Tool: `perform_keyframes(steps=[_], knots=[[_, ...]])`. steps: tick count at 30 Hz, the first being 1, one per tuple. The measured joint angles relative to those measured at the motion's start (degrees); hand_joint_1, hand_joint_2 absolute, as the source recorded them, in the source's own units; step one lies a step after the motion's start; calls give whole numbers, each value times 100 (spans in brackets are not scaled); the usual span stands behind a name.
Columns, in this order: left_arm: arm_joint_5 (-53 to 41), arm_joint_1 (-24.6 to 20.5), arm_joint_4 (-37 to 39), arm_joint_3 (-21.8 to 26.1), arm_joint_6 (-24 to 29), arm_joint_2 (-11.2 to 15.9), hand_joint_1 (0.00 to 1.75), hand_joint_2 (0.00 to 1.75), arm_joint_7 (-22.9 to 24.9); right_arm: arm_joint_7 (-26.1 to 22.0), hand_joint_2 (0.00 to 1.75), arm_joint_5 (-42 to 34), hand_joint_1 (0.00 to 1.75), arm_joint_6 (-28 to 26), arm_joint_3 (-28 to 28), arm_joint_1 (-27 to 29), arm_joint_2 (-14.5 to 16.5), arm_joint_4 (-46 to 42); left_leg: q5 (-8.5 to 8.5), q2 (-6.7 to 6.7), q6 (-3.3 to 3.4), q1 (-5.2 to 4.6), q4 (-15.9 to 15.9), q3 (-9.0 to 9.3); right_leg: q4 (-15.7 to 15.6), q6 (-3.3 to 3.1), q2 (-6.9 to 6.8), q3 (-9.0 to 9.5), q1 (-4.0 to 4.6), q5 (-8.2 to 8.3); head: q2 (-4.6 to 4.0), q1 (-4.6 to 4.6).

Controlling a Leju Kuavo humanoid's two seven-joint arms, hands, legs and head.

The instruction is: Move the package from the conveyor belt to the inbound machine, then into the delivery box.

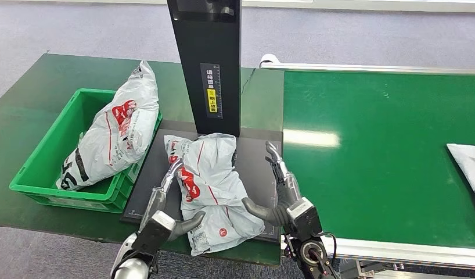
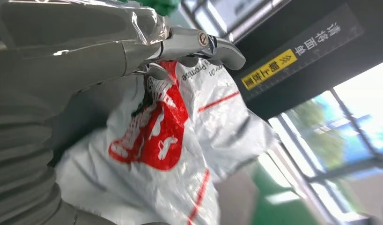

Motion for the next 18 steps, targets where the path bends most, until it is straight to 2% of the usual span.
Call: perform_keyframes(steps=[6,11,18], knots=[[-296,-89,117,-133,141,1,0,175,114,0,175,-104,0,6,-173,10,58,-30,0,1,0,0,0,0,0,0,0,0,0,0,0,-1],[-1724,-239,578,-437,408,7,0,175,759,126,175,-385,0,171,-607,107,236,-151,0,4,0,0,0,-1,0,0,1,-1,0,0,0,-1],[-2432,-372,967,-440,404,-8,0,175,1246,206,175,-195,0,269,-852,333,320,-375,0,2,0,0,0,0,0,0,1,0,0,0,0,-2]])
